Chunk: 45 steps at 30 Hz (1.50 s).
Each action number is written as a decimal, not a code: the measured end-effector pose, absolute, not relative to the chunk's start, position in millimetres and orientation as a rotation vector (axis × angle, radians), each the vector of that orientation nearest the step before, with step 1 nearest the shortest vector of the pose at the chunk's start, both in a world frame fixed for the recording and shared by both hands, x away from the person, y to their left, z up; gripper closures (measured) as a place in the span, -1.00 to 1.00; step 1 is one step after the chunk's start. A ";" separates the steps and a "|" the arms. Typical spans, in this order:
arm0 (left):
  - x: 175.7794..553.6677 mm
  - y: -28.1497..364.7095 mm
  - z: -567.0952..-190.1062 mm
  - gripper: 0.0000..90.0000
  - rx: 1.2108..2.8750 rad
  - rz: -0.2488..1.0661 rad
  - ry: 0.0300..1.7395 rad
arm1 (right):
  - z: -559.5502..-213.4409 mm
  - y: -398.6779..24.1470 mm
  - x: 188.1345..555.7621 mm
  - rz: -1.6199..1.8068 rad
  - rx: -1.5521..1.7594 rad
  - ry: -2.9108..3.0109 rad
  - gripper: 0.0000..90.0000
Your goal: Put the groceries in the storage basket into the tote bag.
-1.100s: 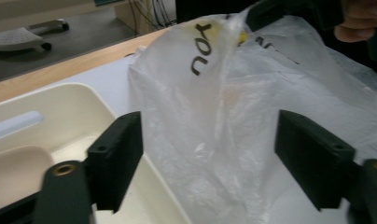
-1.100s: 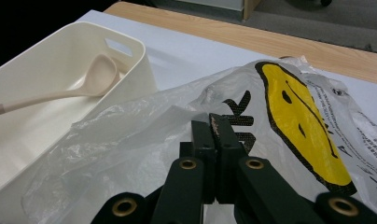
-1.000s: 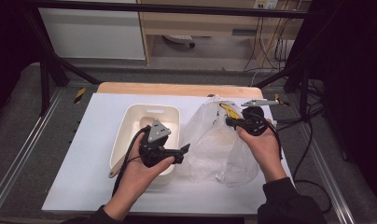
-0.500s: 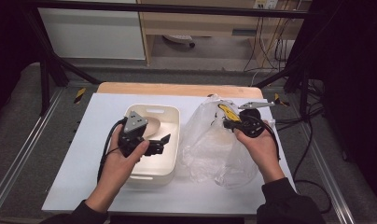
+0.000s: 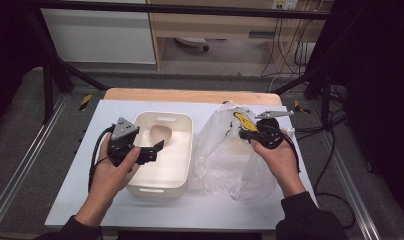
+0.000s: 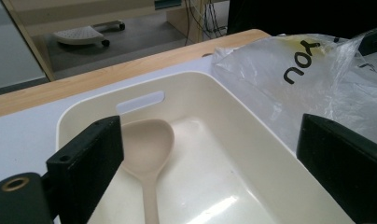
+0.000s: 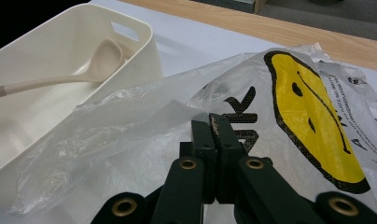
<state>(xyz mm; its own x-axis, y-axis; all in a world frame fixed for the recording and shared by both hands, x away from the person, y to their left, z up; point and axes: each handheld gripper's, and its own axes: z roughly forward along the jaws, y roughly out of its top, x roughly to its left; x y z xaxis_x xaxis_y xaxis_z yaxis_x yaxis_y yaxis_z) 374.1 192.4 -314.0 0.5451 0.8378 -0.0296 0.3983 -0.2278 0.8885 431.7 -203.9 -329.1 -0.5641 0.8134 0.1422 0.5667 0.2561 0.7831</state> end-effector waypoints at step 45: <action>345.3 225.5 -356.3 -0.16 2.012 0.465 1.182 | -345.7 -200.7 427.3 1.197 1.283 2.286 1.00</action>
<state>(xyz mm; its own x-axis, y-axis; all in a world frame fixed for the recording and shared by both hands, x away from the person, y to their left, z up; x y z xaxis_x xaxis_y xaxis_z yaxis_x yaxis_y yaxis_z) 345.3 225.5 -356.3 0.5086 0.8590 -0.0583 0.5892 -0.2979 0.7511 427.3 -200.7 -345.7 -0.5769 0.8011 0.1595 0.5877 0.2714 0.7622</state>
